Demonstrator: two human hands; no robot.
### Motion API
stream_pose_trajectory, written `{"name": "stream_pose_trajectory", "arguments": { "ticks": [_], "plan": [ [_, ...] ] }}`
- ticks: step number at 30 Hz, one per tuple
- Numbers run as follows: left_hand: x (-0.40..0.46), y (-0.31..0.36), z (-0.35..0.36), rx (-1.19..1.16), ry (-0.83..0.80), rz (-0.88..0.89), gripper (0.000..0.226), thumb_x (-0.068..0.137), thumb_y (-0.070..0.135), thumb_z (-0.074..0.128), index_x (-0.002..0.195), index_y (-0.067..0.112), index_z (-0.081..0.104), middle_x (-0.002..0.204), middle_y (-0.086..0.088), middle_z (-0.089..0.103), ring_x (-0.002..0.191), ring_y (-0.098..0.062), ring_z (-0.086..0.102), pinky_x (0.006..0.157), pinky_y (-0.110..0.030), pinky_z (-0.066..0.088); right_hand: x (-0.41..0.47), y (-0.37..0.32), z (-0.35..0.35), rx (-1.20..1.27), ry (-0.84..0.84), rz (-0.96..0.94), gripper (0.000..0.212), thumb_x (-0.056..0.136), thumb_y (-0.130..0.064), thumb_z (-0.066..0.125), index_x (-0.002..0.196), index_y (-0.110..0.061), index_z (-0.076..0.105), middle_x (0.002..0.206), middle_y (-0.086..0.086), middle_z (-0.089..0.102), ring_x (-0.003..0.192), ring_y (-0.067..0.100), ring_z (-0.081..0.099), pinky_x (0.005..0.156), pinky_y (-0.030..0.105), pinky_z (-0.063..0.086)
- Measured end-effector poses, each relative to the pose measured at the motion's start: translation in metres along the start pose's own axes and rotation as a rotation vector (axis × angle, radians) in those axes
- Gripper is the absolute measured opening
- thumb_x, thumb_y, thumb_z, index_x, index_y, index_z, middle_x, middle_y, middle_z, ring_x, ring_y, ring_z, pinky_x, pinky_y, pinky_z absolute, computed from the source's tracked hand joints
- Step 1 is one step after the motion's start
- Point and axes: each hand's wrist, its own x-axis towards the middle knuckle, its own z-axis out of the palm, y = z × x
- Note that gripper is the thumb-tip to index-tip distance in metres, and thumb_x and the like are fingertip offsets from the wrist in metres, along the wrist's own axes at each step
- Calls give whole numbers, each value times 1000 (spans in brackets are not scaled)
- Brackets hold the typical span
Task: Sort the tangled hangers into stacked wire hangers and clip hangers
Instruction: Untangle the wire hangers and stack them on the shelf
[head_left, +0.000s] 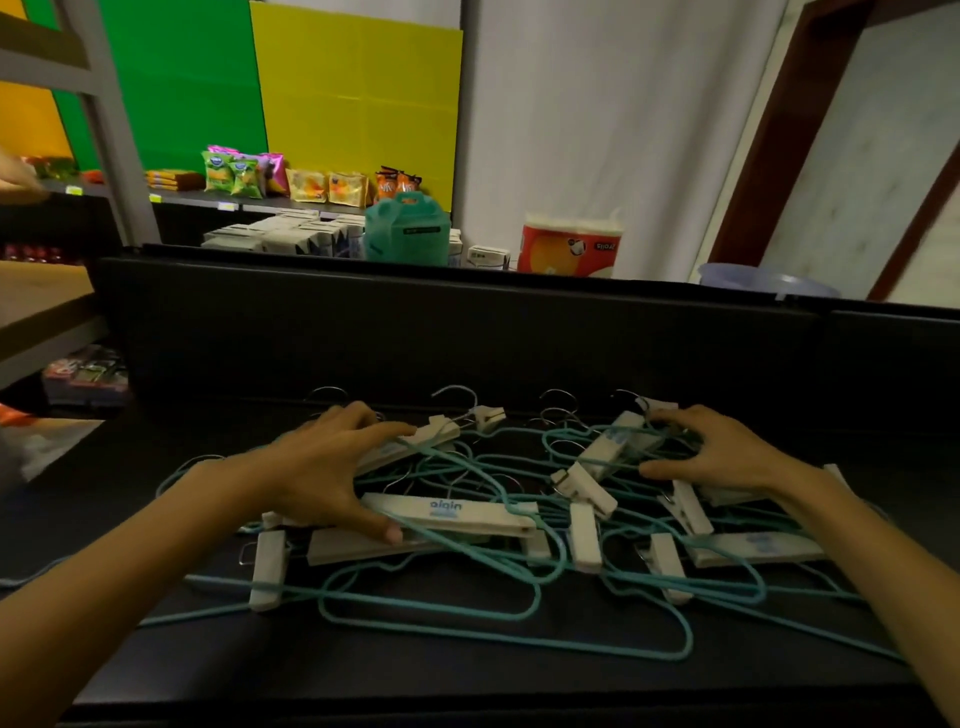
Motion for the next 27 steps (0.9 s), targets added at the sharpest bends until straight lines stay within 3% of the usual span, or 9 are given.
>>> {"name": "stream_pose_trajectory", "arguments": {
  "ticks": [4,7,11,16,21,24,27],
  "plan": [
    [9,5,0,-50,-11,62,109,48,83,64,139,49,15,119,16,22,113,-8,28,99,-32,37,1,17,-10,49,-25,57,75,55,-73,70,122,-52,44,134,-2,40,117,20,43,97,33,38],
    [18,14,0,-74,21,87,108,49,83,63,139,44,19,118,17,24,109,-6,32,95,-29,40,1,44,-25,56,-134,179,100,49,-78,69,136,-40,37,145,0,35,128,24,38,106,39,34],
    [37,31,-10,-172,158,133,105,49,83,63,136,32,37,119,18,32,107,-3,40,91,-27,43,-6,67,-29,97,-279,256,99,54,-70,73,139,-36,36,147,-2,33,131,23,35,109,43,31],
    [65,71,-29,-171,260,221,107,45,86,60,133,27,43,107,25,36,95,3,45,84,-21,42,-12,72,-25,90,-21,149,92,49,-72,73,131,-39,47,132,-5,50,118,19,47,95,34,41],
    [95,126,-35,-147,311,254,107,47,85,61,136,31,38,112,23,35,96,2,45,82,-18,39,-18,94,-40,41,292,-61,89,53,-80,61,132,-44,44,108,-4,45,105,19,44,92,37,41],
    [117,173,-34,-136,334,261,106,49,84,62,137,30,38,116,20,36,99,-2,46,84,-21,41,-20,142,-64,-223,432,-70,91,57,-90,41,135,-43,41,109,-1,45,104,20,40,91,41,40],
    [145,235,-26,-116,353,260,108,50,86,58,139,28,38,116,17,37,99,-5,46,84,-21,41,-34,202,-93,-225,500,-53,96,59,-94,29,139,-40,36,116,1,45,106,21,40,89,44,42]
  ]
}}
